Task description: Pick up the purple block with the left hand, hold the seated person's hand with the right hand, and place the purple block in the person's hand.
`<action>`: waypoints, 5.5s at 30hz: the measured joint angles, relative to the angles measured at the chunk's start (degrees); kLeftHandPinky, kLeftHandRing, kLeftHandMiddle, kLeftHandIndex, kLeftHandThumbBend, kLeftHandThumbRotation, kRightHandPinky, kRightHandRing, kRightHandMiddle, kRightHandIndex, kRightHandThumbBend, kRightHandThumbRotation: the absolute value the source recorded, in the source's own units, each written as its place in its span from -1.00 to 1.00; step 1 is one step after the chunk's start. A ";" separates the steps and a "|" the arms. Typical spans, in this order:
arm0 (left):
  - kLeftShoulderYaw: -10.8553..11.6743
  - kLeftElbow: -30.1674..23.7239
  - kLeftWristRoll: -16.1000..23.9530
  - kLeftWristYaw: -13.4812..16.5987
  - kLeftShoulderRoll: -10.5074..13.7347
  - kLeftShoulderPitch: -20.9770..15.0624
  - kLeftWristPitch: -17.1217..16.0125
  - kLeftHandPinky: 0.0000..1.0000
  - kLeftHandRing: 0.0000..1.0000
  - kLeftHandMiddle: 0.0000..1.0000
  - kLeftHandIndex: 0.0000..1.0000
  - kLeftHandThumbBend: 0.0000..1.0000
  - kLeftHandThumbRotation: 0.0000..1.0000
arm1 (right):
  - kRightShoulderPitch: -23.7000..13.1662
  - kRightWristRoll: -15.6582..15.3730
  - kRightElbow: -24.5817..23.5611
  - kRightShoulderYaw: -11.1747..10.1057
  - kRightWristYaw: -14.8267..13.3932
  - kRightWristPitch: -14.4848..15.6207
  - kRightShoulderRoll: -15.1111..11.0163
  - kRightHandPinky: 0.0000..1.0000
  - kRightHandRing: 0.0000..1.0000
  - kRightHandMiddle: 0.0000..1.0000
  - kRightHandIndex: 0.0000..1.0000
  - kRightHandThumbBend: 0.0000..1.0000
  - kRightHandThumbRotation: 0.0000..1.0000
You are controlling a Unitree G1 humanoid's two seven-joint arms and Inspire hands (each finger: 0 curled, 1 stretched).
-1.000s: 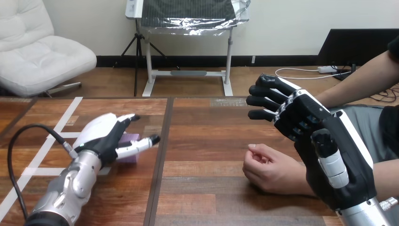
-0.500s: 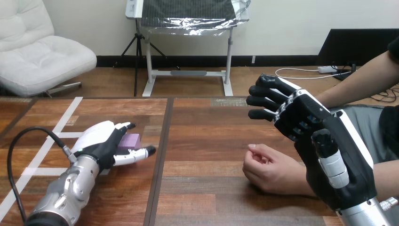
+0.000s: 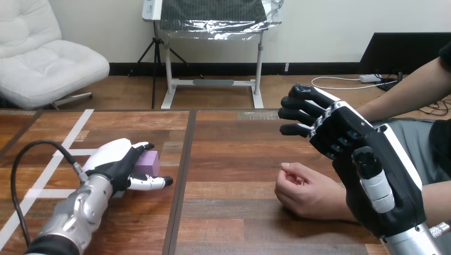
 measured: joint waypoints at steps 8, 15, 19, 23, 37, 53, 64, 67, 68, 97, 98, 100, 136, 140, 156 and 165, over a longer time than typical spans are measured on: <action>-0.94 0.15 0.55 -1.17 0.17 -1.18 0.65 0.83 0.79 0.77 0.75 0.48 -0.37 | 0.00 0.08 0.00 0.00 0.12 0.00 0.00 0.51 0.64 0.66 0.67 0.90 0.60; -1.51 0.31 0.56 -1.74 0.17 -2.12 1.60 0.79 0.74 0.72 0.70 0.48 -0.53 | 0.00 0.42 0.00 -0.02 0.56 0.00 -0.01 0.51 0.65 0.67 0.67 0.90 0.60; -1.81 0.35 0.55 -2.00 0.16 -2.68 2.62 0.74 0.69 0.68 0.65 0.49 -0.64 | 0.00 0.48 -0.01 -0.02 0.67 0.00 -0.02 0.50 0.65 0.67 0.67 0.90 0.60; -1.86 0.37 0.55 -2.00 0.16 -3.00 3.29 0.67 0.64 0.64 0.60 0.49 -0.74 | 0.00 0.48 -0.01 -0.03 0.70 0.00 -0.02 0.50 0.64 0.66 0.67 0.89 0.60; -1.95 0.60 0.51 -0.79 0.16 -3.47 4.11 0.33 0.37 0.41 0.37 0.36 -0.98 | 0.00 0.47 -0.01 -0.12 0.71 0.00 -0.02 0.48 0.63 0.66 0.66 0.88 0.60; -1.92 0.72 -0.20 0.11 0.00 -3.46 4.60 0.12 0.09 0.15 0.18 0.29 -1.00 | 0.00 0.45 -0.13 -0.17 0.64 0.04 -0.03 0.48 0.63 0.65 0.66 0.88 0.59; -1.91 0.73 -0.99 2.08 0.00 -3.46 4.40 -0.27 -0.16 -0.02 0.05 0.34 -1.00 | 0.01 0.45 -0.23 -0.23 0.61 0.04 -0.04 0.50 0.64 0.66 0.66 0.87 0.61; -1.91 0.73 -1.08 2.87 0.00 -3.46 4.16 -0.35 -0.24 -0.09 0.02 0.35 -1.00 | 0.01 0.45 -0.23 -0.24 0.56 0.04 -0.04 0.51 0.64 0.66 0.66 0.86 0.61; -1.91 0.73 -1.10 3.12 0.00 -3.46 4.03 -0.37 -0.26 -0.10 0.01 0.35 -1.00 | 0.01 0.45 -0.23 -0.26 0.56 0.04 -0.04 0.51 0.64 0.66 0.66 0.86 0.61; -1.77 0.10 -1.61 5.39 0.00 -3.23 2.87 -0.41 -0.23 -0.05 0.01 0.32 -1.00 | -0.03 -1.94 -0.22 -1.12 -0.14 0.00 -0.11 0.59 0.65 0.64 0.65 0.90 0.63; -1.70 -0.16 -1.74 5.39 0.00 -3.12 2.87 -0.41 -0.23 -0.04 0.02 0.32 -1.00 | -0.05 -2.16 -0.20 -1.22 -0.15 0.00 -0.11 0.60 0.65 0.64 0.65 0.91 0.63; -1.50 -0.99 -2.16 5.39 0.00 -2.78 2.87 -0.40 -0.22 -0.04 0.02 0.32 -1.00 | -0.15 -2.71 -0.10 -1.41 -0.23 -0.01 -0.14 0.61 0.65 0.64 0.64 0.93 0.63; 4.47 -31.05 -7.17 2.92 -0.04 11.65 4.78 -0.35 -0.19 -0.04 -0.02 0.27 -1.00 | -2.79 -15.79 8.25 -2.26 -3.71 -1.40 -5.04 0.56 0.69 0.71 0.69 0.96 0.71; 5.29 -34.39 -7.90 2.73 -0.05 13.85 5.14 -0.30 -0.15 -0.02 -0.03 0.28 -1.00 | -3.27 -17.23 10.12 -2.30 -3.86 -2.04 -6.22 0.55 0.69 0.72 0.71 0.90 0.69; 8.58 -46.81 -11.17 2.30 -0.58 22.60 5.75 -0.42 -0.29 -0.07 -0.08 0.26 -1.00 | -6.75 -24.41 19.64 -2.37 -5.05 -5.88 -12.38 0.49 0.66 0.73 0.74 0.84 0.49; 10.15 -53.35 -13.48 2.24 -1.03 27.02 5.88 -0.38 -0.23 -0.10 -0.11 0.23 -1.00 | -8.82 -27.35 23.88 -2.41 -5.77 -6.58 -15.82 0.45 0.66 0.73 0.75 0.88 0.36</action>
